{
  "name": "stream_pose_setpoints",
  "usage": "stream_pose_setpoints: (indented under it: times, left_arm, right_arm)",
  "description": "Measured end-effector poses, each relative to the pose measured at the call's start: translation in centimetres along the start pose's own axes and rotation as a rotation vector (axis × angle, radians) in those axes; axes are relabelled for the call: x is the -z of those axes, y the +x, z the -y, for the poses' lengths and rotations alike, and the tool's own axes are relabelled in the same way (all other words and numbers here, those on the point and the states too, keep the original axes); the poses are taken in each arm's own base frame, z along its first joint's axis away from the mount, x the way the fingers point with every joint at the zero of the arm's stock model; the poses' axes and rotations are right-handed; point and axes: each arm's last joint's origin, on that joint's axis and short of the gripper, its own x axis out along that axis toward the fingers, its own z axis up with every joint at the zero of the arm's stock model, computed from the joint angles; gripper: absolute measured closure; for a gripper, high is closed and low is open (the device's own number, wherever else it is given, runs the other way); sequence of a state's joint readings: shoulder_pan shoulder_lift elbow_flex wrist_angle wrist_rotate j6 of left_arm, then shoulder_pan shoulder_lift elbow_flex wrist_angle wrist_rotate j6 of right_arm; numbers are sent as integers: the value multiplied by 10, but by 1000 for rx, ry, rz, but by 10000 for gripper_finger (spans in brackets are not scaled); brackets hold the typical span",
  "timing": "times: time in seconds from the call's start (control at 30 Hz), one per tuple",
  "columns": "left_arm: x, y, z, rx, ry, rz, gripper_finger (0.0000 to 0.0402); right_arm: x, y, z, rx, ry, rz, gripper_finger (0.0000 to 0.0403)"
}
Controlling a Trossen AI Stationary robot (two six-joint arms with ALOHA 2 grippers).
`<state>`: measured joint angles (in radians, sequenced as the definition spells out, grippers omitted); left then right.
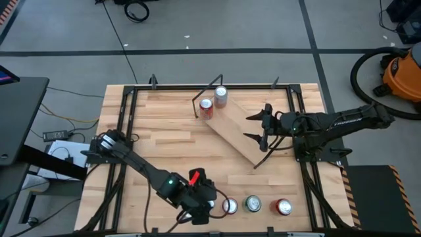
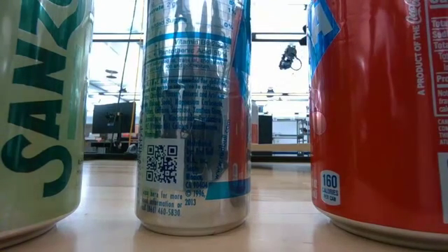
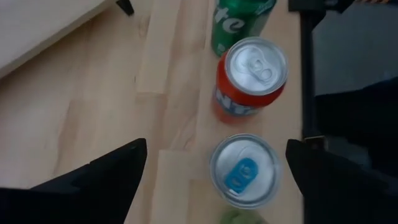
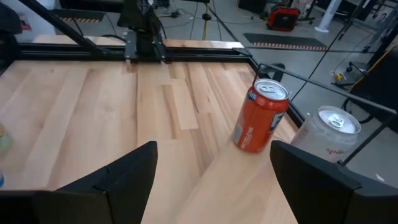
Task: Place canned beverage on shelf
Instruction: Put the blue soda can on the shelf
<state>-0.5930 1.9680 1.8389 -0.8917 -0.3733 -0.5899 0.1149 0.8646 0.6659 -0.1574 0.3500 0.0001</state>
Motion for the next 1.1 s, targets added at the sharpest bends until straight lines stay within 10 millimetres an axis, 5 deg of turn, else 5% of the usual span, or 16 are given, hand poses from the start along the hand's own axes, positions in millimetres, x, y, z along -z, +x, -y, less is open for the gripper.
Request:
stream_pose_setpoints:
  times: [1.1]
  left_arm:
    - [19,53,13,-14,93,-122,16]
  right_arm:
    - [3,8,-6,6,-9,-26,80]
